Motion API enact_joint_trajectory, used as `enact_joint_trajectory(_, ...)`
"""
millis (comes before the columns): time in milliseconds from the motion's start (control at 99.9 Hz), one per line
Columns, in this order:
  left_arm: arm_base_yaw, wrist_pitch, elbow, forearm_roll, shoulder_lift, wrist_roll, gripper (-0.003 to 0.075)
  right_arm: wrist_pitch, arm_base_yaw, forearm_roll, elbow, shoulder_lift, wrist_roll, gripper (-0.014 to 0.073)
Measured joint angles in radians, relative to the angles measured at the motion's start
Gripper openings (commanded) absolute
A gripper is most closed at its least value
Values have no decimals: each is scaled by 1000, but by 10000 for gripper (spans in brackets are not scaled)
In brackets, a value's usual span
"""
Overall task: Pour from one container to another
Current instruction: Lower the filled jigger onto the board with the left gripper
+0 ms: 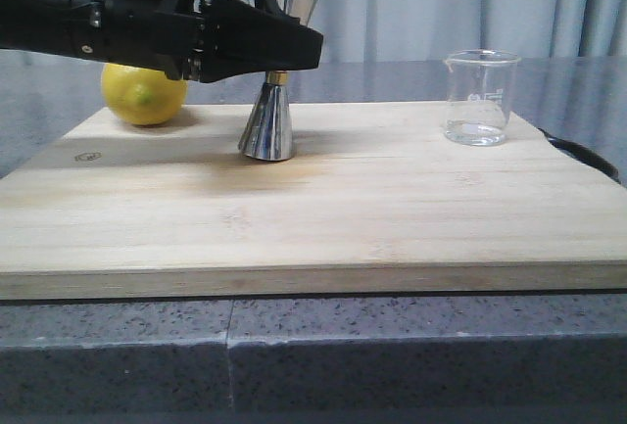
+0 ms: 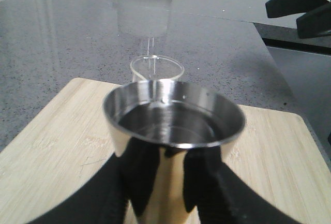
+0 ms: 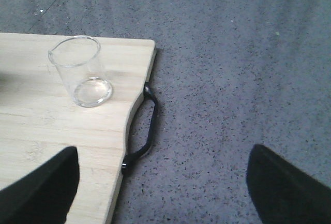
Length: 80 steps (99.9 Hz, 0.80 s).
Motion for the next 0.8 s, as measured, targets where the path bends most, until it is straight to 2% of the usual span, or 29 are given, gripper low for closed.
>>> enact_joint_trajectory(491, 1, -42, 4, 69, 3, -10, 455, -2, 0, 0, 0, 0, 0, 575)
enact_joint_trajectory(631, 1, -61, 4, 71, 3, -31, 487, -2, 0, 0, 0, 0, 0, 575)
enact_joint_trajectory(801, 1, -89, 4, 83, -1, -66, 488, -2, 0, 0, 0, 0, 0, 575)
